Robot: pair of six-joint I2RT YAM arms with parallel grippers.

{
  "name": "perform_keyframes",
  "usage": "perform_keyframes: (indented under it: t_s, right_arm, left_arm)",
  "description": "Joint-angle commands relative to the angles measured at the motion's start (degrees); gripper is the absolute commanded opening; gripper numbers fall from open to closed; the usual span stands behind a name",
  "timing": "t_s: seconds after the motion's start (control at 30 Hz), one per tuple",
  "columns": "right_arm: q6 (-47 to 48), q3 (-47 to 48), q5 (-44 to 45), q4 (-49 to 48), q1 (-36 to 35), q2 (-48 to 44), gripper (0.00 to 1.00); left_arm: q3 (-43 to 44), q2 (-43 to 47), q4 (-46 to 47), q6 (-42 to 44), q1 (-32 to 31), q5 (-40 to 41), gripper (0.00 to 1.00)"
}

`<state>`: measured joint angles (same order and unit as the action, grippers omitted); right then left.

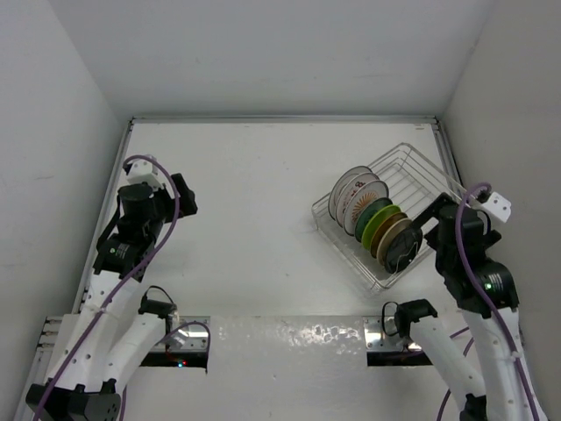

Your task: Unload the plates from the dish rack

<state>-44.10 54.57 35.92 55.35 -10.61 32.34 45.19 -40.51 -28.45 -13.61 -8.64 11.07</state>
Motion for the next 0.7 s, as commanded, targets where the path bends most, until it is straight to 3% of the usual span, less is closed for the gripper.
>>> perform_keyframes:
  t_s: [0.0,0.27,0.5,0.67]
  right_arm:
    - [-8.4,-2.2,3.2,-1.6,0.2,3.3,0.98]
    - [-15.8,-13.2,1.5,-10.8,0.1,10.5,0.82]
    - [-16.5,-19.1,0.0,-17.0,-0.7,13.9,0.66]
    - [-17.2,-20.7,0.8,-18.6,-1.3,14.9,0.62]
  left_arm:
    - [-0.1,0.0,2.6,-0.1,-0.5,-0.7,1.0]
    - [-0.2,-0.8,2.8,0.1,-0.5,-1.8,1.0]
    - [-0.4,-1.3,3.0,0.2,-0.5,-2.5,1.0]
    - [-0.4,-1.6,3.0,0.2,-0.5,-2.7,1.0]
